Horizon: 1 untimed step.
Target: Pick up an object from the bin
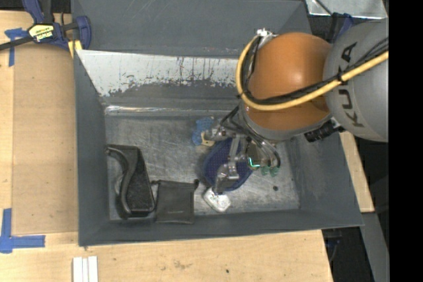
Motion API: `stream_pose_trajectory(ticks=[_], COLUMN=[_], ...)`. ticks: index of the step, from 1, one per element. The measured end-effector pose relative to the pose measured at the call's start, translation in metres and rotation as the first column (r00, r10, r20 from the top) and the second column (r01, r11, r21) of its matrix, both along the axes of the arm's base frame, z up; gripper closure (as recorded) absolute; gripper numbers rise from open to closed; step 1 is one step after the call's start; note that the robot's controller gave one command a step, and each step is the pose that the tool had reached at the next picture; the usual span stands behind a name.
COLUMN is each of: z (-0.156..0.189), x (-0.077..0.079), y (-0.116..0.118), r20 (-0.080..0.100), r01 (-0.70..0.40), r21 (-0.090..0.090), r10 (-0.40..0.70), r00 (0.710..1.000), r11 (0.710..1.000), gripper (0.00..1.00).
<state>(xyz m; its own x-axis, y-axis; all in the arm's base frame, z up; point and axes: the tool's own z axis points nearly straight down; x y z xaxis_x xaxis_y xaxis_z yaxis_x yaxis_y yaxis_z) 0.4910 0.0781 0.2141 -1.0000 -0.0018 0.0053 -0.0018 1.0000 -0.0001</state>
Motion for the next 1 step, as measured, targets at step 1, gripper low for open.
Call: stream_pose_trajectory(ticks=[1], z=[-0.1432], x=[0.0521], y=[-0.0767], r20=[0.009], r01=[-0.139], r21=[0.004], r10=[0.139], r00=[0.990], r11=[0.990], gripper=[0.00])
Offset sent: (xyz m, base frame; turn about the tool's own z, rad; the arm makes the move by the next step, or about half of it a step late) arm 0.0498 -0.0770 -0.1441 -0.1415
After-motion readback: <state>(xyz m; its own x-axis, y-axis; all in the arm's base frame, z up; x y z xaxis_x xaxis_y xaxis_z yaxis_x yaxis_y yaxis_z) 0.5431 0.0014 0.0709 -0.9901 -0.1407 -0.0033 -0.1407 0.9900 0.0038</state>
